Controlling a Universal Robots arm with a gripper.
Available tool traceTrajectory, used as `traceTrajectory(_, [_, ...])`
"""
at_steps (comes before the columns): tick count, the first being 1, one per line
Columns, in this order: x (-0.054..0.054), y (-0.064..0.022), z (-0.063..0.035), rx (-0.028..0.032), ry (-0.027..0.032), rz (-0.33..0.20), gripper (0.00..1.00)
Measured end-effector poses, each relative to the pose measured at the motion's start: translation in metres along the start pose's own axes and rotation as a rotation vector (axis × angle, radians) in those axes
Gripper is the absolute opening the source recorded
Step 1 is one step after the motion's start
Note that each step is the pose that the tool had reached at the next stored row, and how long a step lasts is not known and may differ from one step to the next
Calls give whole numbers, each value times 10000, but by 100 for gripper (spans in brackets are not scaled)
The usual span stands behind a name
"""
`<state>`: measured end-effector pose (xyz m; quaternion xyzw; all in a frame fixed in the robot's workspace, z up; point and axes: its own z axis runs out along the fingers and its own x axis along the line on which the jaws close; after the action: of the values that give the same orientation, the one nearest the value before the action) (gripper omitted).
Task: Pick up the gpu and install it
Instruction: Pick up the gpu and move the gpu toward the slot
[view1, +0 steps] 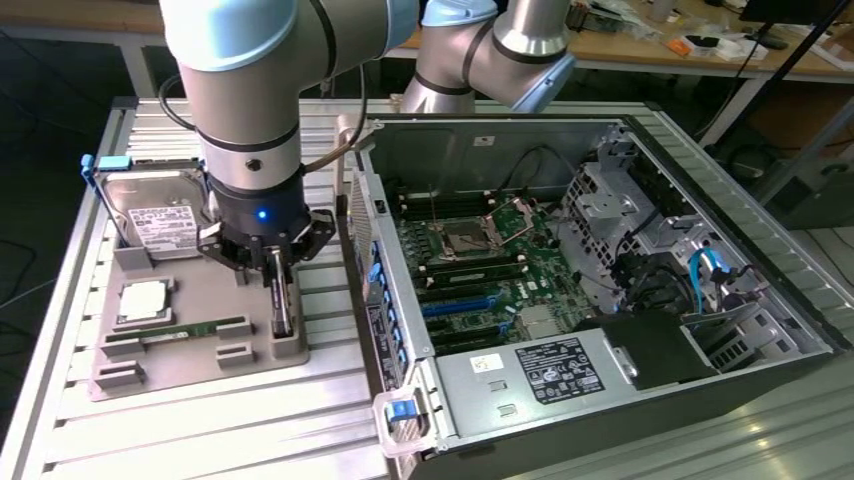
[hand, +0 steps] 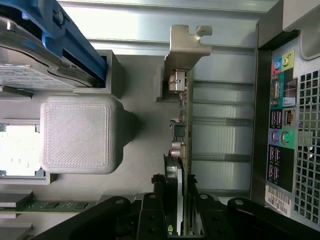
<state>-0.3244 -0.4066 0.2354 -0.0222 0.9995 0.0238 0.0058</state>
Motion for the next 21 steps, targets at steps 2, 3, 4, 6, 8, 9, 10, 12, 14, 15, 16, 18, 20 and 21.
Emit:
traceTrajectory(2, [0,0,-6,0,-1,0,27])
traceTrajectory(3, [0,1,-22,0,-2,0,27])
traceTrajectory(4, [-1,1,-30,0,-10,-1,27])
traceTrajectory(6, [-2,6,-118,0,-20,-1,27])
traceTrajectory(8, [-3,13,-253,1,-19,-1,27])
traceTrajectory(9, [-4,15,-298,1,-19,-1,27])
traceTrajectory(10, [-4,17,-337,0,-20,-1,27])
traceTrajectory(12, [-6,23,-465,0,-19,-1,27])
traceTrajectory(14, [-7,26,-531,1,-19,-1,27])
traceTrajectory(15, [-8,30,-614,0,-20,0,27])
traceTrajectory(16, [-9,34,-688,1,-19,-1,27])
traceTrajectory(18, [-10,39,-795,1,-19,-1,27])
traceTrajectory(20, [-12,42,-868,1,-19,-2,27])
traceTrajectory(21, [-13,44,-886,0,-20,-2,27])
